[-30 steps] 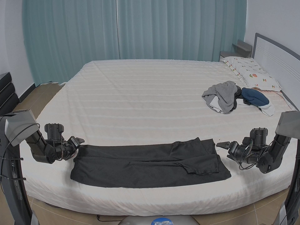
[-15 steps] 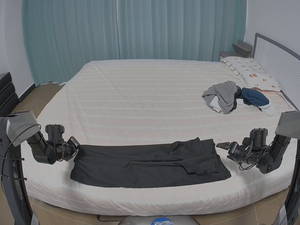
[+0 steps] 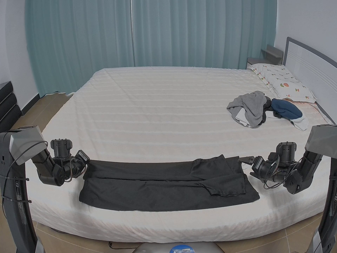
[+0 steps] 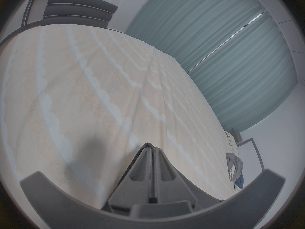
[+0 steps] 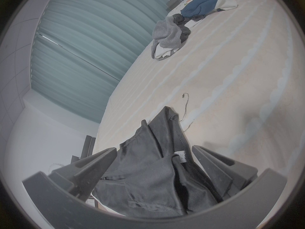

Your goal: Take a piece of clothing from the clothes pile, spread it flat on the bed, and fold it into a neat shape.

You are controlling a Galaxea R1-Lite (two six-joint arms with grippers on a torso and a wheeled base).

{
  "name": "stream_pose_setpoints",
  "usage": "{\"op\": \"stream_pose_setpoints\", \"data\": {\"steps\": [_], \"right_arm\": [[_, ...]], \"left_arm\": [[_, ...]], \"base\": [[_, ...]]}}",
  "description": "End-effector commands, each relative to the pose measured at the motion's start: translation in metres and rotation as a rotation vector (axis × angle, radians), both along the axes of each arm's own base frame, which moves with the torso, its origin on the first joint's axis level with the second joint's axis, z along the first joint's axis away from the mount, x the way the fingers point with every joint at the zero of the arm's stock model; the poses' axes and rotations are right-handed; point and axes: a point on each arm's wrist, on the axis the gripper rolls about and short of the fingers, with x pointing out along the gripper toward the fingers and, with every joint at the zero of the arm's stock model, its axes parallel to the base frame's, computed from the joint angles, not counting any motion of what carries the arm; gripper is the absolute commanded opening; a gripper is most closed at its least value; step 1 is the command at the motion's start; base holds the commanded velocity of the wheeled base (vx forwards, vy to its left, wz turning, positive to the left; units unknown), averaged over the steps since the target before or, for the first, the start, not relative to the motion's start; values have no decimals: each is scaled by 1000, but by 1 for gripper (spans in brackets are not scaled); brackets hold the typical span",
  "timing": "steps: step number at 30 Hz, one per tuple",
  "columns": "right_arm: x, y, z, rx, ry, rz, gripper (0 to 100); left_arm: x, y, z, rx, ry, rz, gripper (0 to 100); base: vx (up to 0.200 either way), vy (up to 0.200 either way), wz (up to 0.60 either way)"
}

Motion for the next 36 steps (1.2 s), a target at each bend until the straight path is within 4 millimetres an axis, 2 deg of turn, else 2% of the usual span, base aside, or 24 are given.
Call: {"op": "stream_pose_setpoints", "data": {"steps": [1, 5, 15, 19, 23, 29, 36], "right_arm": [[7, 4, -5, 6, -6, 6, 100], [9, 18, 2, 36, -40, 25, 100], [7, 38, -3, 39, -82, 75, 100], [-1, 33, -3, 31, -83, 47, 100], [-5, 29, -3, 29, -95, 34, 100], [-11, 28, -4, 27, -87, 36, 100], [-16, 27, -7, 22, -69, 37, 100]], "left_arm": [[-1, -1, -2, -1, 5, -3, 100], [-1, -1, -1, -1, 5, -3, 100], [-14, 0, -3, -18, 38, -4, 100], [-28, 6, 24, -19, 0, 2, 100], [-40, 5, 36, -30, -7, -48, 100], [-55, 3, 28, 9, 42, -98, 100], [-91, -2, 16, 106, 144, -194, 100]], "base": [[0, 0, 0], [0, 0, 0], [0, 0, 0], [0, 0, 0], [0, 0, 0], [0, 0, 0], [0, 0, 0]]}}
